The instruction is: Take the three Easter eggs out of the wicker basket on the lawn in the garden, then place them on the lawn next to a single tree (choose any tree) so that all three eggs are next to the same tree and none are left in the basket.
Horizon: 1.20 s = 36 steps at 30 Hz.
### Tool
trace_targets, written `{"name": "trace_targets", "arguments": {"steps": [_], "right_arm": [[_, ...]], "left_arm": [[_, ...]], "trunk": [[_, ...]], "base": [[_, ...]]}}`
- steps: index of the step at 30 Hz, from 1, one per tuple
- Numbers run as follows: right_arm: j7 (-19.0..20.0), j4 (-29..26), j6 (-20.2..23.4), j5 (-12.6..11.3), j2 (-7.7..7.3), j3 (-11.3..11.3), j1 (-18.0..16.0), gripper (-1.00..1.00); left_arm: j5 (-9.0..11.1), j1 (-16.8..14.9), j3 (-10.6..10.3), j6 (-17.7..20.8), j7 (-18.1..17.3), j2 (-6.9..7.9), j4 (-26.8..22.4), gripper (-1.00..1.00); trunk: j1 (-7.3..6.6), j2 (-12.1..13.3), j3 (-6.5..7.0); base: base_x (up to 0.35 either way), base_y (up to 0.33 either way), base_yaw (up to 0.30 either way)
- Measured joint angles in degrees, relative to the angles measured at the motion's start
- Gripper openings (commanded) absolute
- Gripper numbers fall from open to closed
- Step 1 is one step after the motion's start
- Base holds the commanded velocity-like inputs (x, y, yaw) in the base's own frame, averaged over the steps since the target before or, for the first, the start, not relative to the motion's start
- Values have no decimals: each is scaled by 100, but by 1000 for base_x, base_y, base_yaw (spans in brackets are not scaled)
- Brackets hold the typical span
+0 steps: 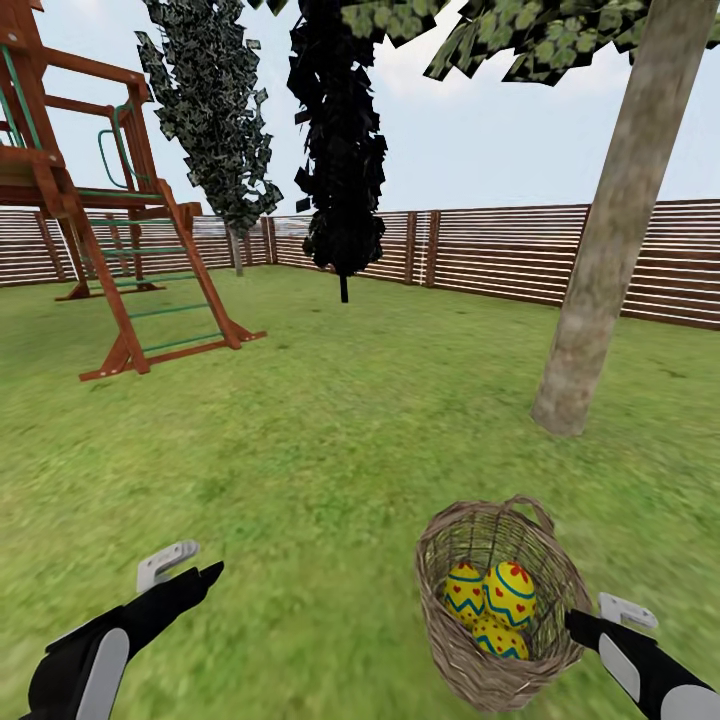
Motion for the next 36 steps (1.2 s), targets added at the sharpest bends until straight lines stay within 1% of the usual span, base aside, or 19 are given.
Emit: {"name": "trace_targets", "arguments": {"steps": [2,5,18,36], "right_arm": [[0,0,-1,2,2,2,0,-100],[7,-2,-1,7,1,-4,-1,-100],[7,-1,-1,2,8,3,-1,-100],[-1,-1,-4,8,17,8,-1,-100]], "left_arm": [[7,0,1,-1,-19,4,139,100],[21,0,-9,-11,-46,-1,205,100],[19,0,-7,-12,-21,-1,209,100],[21,0,-4,-13,-37,-9,214,100]], "trunk": [[0,0,0],[-2,0,0],[-2,0,0],[-2,0,0]], "base": [[12,-12,0],[179,-165,0],[229,-214,0],[230,-250,-6]]}}
